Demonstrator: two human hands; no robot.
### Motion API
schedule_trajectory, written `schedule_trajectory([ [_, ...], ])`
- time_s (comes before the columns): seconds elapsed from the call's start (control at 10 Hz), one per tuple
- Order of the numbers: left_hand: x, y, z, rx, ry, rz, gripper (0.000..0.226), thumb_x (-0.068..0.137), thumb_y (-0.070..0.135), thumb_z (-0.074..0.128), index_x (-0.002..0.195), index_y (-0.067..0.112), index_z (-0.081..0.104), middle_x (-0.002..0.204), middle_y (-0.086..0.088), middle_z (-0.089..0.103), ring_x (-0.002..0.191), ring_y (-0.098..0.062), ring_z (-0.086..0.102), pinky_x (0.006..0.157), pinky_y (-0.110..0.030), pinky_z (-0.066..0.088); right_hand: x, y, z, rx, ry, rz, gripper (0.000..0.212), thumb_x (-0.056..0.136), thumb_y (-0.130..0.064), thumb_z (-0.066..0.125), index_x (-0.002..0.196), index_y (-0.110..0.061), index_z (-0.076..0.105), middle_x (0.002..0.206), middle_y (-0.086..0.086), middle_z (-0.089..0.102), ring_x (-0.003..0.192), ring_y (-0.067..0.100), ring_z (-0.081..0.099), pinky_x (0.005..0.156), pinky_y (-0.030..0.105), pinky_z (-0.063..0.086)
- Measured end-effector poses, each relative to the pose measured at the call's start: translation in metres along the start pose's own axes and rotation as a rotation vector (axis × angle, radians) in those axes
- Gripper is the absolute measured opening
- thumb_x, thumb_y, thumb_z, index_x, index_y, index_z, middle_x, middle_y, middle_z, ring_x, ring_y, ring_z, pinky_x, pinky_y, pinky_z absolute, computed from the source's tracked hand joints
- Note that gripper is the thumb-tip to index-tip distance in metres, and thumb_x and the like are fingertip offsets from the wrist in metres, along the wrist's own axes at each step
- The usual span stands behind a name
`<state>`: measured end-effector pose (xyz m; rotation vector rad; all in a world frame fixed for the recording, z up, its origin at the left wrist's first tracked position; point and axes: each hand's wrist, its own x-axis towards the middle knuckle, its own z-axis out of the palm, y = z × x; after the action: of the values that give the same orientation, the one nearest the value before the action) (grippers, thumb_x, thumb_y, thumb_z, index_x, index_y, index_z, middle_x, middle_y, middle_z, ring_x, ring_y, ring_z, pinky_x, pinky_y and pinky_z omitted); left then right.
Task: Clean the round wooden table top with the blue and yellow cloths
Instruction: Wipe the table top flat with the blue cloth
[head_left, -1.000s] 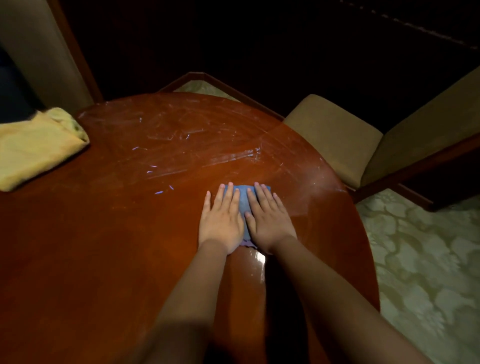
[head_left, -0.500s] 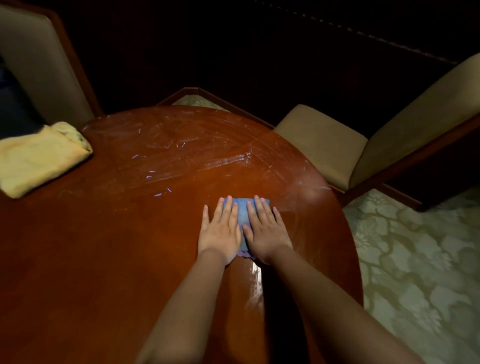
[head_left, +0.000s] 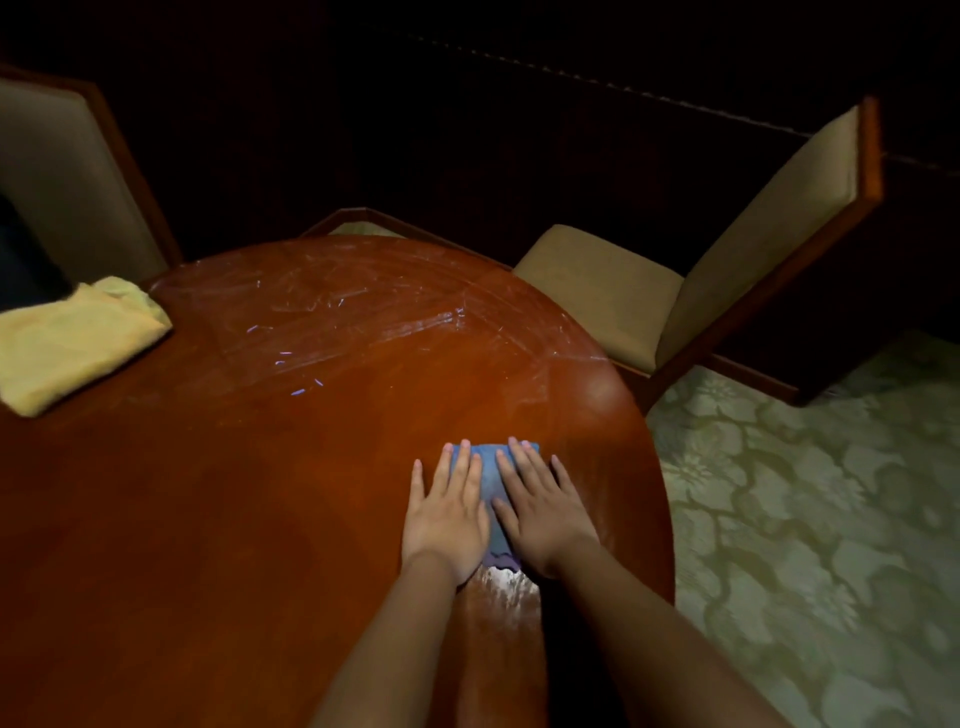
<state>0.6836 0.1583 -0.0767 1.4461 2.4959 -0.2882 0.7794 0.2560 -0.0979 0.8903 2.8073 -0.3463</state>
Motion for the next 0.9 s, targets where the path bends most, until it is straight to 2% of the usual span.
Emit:
schedule_trajectory([
  [0.1,0.022,0.004,-0.006,-0.007,0.008,-0.011,0.06,0.101,0.038,0.01,0.149,0.014,-0.017,0.156,-0.004,-0.023,0.143,-0.022,-0.022,0.116,-0.05,-0.007,0.019,0.012,-0.006,-0.042,0.005,-0.061,0.084,0.08,-0.056,-0.031,0.148,-0.016,-0.001,0.157,0.002,-0.005,0.145,0.016,-0.003,0.115,0.035,-0.007],
  [0.2,0.057,0.008,-0.016,-0.013,0.023,-0.023,0.06,0.101,0.038,0.011,0.149,0.014,-0.015,0.157,-0.004,-0.021,0.144,-0.023,-0.02,0.117,-0.049,-0.007,0.049,0.03,-0.02,-0.032,-0.021,-0.06,0.099,0.052,-0.06,-0.051,0.138,-0.021,-0.025,0.144,-0.004,-0.033,0.135,0.011,-0.03,0.11,0.033,-0.021],
  [0.3,0.097,0.009,-0.025,0.009,0.047,-0.014,0.06,0.101,0.038,0.009,0.149,0.013,-0.015,0.157,-0.006,-0.02,0.144,-0.023,-0.019,0.117,-0.046,-0.009,0.082,0.047,-0.029,-0.043,0.0,-0.061,0.097,0.059,-0.062,-0.046,0.143,-0.019,-0.022,0.149,-0.002,-0.03,0.136,0.01,-0.029,0.111,0.034,-0.018],
  [0.4,0.136,0.009,-0.035,0.026,0.062,-0.031,0.06,0.1,0.037,0.009,0.148,0.012,-0.016,0.157,-0.006,-0.02,0.144,-0.022,-0.018,0.117,-0.043,-0.011,0.118,0.062,-0.041,-0.036,0.012,-0.083,0.077,0.07,-0.053,-0.027,0.14,-0.021,-0.024,0.157,0.002,-0.021,0.143,0.014,-0.023,0.114,0.035,-0.015],
  [0.5,0.17,0.008,-0.045,0.025,0.063,-0.076,0.059,0.1,0.037,0.008,0.149,0.012,-0.015,0.157,-0.006,-0.019,0.145,-0.022,-0.018,0.117,-0.043,-0.011,0.156,0.074,-0.05,-0.06,0.016,-0.104,0.08,0.072,-0.051,-0.025,0.146,-0.02,-0.02,0.158,0.002,-0.019,0.144,0.015,-0.02,0.115,0.037,-0.014],
  [0.6,0.192,0.007,-0.05,0.038,0.067,-0.121,0.059,0.1,0.036,0.007,0.148,0.012,-0.016,0.157,-0.006,-0.019,0.145,-0.022,-0.017,0.117,-0.043,-0.011,0.183,0.084,-0.056,-0.103,0.02,-0.131,0.064,0.094,-0.048,-0.006,0.15,-0.018,-0.014,0.159,0.002,-0.017,0.145,0.015,-0.019,0.117,0.038,-0.013],
  [0.7,0.198,0.007,-0.053,0.038,0.058,-0.139,0.058,0.1,0.036,0.006,0.148,0.012,-0.016,0.157,-0.006,-0.019,0.145,-0.022,-0.017,0.117,-0.043,-0.01,0.189,0.086,-0.058,-0.116,0.014,-0.14,0.059,0.102,-0.042,0.009,0.15,-0.017,-0.013,0.159,0.003,-0.017,0.145,0.015,-0.019,0.117,0.039,-0.013],
  [0.8,0.191,0.009,-0.053,0.063,0.038,-0.131,0.058,0.1,0.036,0.005,0.147,0.011,-0.017,0.157,-0.007,-0.019,0.145,-0.023,-0.017,0.118,-0.043,-0.009,0.178,0.084,-0.06,-0.103,0.002,-0.124,0.06,0.102,-0.043,0.009,0.15,-0.016,-0.013,0.158,0.003,-0.019,0.144,0.015,-0.02,0.116,0.04,-0.014],
  [0.9,0.169,0.018,-0.048,0.062,0.031,-0.102,0.059,0.1,0.037,0.005,0.147,0.01,-0.018,0.157,-0.008,-0.02,0.145,-0.024,-0.017,0.118,-0.043,-0.009,0.151,0.084,-0.056,-0.084,-0.003,-0.107,0.062,0.098,-0.047,-0.001,0.151,-0.016,-0.013,0.158,0.003,-0.019,0.144,0.015,-0.02,0.115,0.04,-0.014],
])
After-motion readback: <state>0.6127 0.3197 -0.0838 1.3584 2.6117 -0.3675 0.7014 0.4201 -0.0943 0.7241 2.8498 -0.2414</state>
